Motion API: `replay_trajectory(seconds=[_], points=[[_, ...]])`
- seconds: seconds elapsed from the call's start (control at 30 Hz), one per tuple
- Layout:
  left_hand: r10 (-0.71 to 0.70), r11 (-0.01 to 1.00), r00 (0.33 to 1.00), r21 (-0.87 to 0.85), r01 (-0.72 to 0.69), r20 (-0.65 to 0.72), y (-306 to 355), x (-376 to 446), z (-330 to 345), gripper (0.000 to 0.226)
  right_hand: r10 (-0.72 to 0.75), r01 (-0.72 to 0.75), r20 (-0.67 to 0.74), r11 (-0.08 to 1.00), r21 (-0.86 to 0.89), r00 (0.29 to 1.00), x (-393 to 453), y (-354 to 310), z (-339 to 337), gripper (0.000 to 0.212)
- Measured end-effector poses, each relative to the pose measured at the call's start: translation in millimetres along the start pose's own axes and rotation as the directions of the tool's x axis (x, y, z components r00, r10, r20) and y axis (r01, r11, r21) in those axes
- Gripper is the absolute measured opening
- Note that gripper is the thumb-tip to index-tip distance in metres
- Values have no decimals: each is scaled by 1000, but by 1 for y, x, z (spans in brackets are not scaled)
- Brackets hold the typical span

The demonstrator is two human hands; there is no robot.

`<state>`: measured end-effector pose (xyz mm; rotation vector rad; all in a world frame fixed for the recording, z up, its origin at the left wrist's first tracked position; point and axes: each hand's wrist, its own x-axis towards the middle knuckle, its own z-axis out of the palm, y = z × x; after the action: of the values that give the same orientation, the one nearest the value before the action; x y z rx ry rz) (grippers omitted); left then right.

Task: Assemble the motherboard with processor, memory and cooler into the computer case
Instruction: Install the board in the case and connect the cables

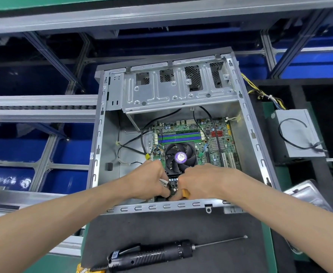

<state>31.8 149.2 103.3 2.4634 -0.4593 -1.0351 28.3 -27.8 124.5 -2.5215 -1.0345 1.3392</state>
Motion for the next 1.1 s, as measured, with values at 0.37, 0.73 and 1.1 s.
replay_trajectory(seconds=[0.37, 0.73, 1.1], points=[[0, 999, 1000, 36, 0, -4, 1, 0, 0, 16, 33, -33, -1, 998, -58, 999, 1, 0, -1, 33], [-31, 999, 999, 43, 32, -13, 2, 1, 1, 19, -47, 43, -35, 995, -94, 998, -2, 0, -3, 38], [-30, 986, 999, 161, 37, -45, 0, 3, 2, 26, -81, 62, -87, 978, -201, 993, -1, -2, -3, 35]])
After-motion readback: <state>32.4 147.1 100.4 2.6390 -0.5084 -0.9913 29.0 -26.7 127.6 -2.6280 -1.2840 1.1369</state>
